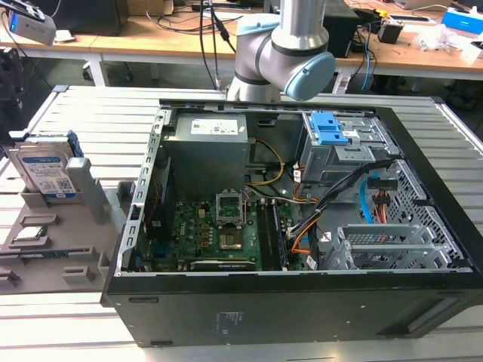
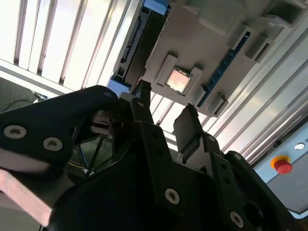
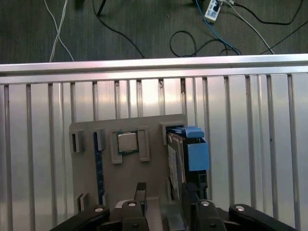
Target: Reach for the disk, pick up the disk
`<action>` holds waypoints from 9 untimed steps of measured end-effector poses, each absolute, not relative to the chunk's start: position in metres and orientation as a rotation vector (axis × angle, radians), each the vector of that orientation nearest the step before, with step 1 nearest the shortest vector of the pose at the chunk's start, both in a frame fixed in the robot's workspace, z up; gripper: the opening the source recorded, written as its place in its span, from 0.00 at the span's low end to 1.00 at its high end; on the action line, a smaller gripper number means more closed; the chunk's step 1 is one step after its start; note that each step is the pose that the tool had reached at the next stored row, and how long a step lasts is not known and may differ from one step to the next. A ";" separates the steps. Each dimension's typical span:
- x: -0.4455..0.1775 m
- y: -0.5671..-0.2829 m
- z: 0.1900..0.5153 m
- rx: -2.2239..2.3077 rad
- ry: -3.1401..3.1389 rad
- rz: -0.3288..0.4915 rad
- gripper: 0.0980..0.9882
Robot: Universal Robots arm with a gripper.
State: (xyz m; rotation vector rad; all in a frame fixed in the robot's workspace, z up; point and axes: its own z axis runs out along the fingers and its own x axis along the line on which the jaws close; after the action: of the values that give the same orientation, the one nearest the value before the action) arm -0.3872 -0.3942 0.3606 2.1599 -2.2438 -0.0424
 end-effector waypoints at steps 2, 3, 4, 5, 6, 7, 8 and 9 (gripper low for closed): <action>-0.387 -0.394 0.361 2.160 -2.244 -0.042 0.50; -0.387 -0.394 0.361 2.160 -2.244 -0.042 0.50; -0.387 -0.394 0.361 2.160 -2.244 -0.042 0.50; -0.387 -0.393 0.361 2.160 -2.244 -0.042 0.50; -0.387 -0.391 0.361 2.160 -2.244 -0.042 0.50; -0.387 -0.389 0.361 2.160 -2.244 -0.042 0.50; -0.387 -0.385 0.361 2.160 -2.243 -0.042 0.50; -0.387 -0.381 0.361 2.160 -2.244 -0.041 0.50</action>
State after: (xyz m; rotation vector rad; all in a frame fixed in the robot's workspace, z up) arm -0.3872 -0.3813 0.3606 2.1596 -2.2435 -0.0414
